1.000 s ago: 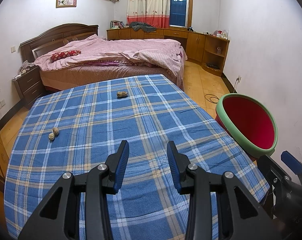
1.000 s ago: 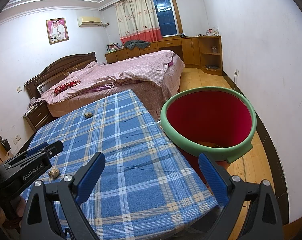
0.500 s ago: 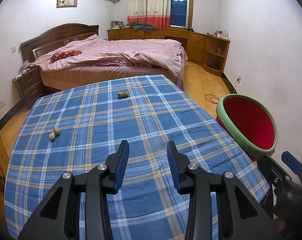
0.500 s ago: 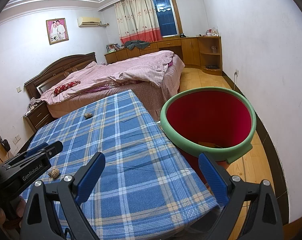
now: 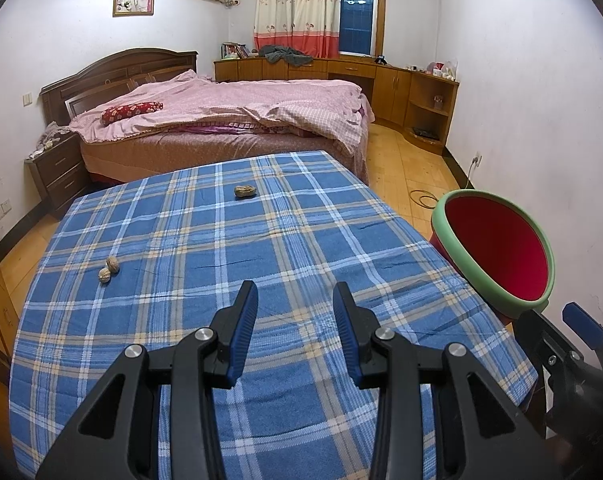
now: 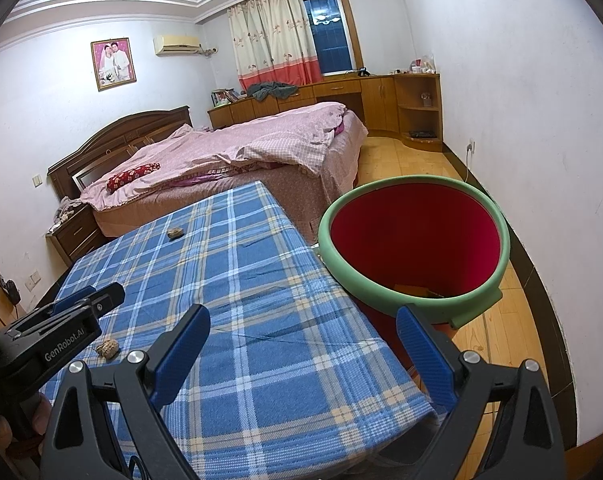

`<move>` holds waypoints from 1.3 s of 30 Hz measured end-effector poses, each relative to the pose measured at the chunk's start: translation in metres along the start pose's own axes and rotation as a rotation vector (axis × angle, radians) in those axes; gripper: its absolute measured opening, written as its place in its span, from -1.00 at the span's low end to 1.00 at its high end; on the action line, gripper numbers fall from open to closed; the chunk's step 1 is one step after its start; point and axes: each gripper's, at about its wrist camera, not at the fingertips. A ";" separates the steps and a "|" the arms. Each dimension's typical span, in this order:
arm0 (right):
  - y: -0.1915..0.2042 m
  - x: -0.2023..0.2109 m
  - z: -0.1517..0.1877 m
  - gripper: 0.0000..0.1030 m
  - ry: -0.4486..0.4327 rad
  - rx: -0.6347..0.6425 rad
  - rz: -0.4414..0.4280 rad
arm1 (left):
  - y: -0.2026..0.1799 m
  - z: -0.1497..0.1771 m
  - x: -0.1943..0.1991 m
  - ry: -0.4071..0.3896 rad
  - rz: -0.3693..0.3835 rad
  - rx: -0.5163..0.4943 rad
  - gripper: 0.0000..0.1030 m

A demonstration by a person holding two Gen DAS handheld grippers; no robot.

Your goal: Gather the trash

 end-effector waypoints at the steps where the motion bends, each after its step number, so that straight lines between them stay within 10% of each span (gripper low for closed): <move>1: 0.000 0.000 0.000 0.87 0.000 0.000 0.000 | 0.000 0.000 0.000 0.000 0.000 -0.001 -0.24; 39: 0.000 -0.001 0.002 0.87 -0.002 -0.001 0.000 | -0.001 -0.002 0.001 -0.009 -0.002 -0.006 -0.24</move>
Point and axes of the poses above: each gripper's, at about its wrist camera, not at the fingertips, and x roughly against the way its jaws point, y to its left, z to its underside, and after that the axes turned 9 degrees about z, right-handed
